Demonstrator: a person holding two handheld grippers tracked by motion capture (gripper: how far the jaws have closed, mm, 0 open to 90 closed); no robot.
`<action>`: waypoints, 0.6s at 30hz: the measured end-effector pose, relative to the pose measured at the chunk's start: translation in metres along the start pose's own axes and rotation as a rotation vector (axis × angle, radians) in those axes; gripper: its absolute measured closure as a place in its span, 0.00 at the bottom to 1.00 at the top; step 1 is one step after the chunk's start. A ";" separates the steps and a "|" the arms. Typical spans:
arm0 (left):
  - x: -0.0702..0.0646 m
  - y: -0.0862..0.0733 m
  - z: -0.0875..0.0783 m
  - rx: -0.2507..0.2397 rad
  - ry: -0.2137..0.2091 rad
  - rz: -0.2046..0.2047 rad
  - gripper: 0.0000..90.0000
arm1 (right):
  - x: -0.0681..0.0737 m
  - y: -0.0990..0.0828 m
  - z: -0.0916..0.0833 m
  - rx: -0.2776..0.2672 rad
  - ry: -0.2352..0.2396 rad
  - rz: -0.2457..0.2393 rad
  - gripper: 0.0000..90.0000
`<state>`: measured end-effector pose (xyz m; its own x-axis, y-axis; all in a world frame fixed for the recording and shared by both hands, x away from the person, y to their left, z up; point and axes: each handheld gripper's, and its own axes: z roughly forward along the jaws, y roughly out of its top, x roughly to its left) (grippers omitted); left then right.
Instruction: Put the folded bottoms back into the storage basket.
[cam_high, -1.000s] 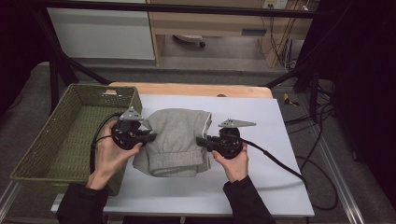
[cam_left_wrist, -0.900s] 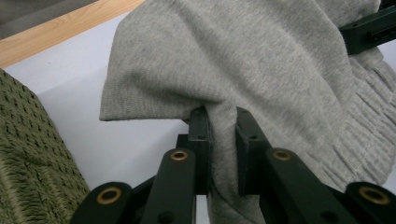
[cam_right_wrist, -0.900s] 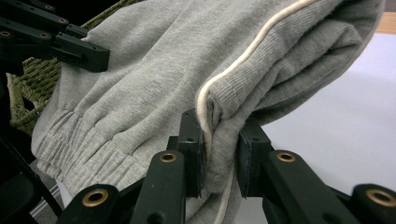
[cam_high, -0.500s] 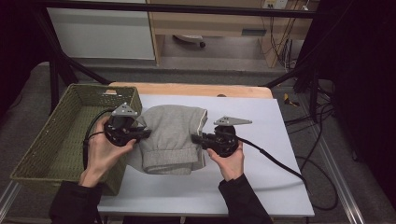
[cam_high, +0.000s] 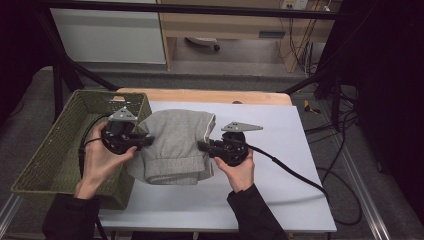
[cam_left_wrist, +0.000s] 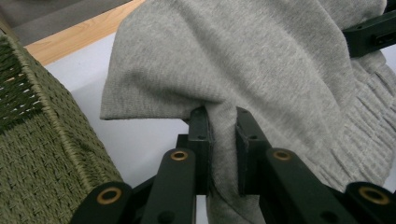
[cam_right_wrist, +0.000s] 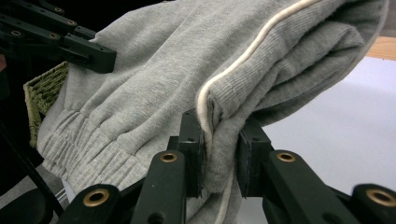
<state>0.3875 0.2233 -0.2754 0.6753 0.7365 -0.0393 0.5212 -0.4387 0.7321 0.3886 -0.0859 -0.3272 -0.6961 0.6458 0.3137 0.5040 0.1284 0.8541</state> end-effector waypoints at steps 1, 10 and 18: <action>0.001 0.000 -0.001 -0.002 -0.001 -0.003 0.88 | 0.001 0.001 0.001 -0.004 0.000 -0.003 0.84; 0.007 0.000 -0.010 -0.010 0.009 -0.006 0.88 | 0.009 0.007 0.005 -0.010 0.007 -0.012 0.84; 0.012 0.000 -0.019 -0.015 0.023 -0.007 0.88 | 0.018 0.015 0.011 -0.016 0.009 -0.028 0.84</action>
<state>0.3860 0.2423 -0.2629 0.6594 0.7512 -0.0285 0.5173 -0.4260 0.7422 0.3891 -0.0641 -0.3134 -0.7143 0.6353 0.2935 0.4765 0.1344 0.8688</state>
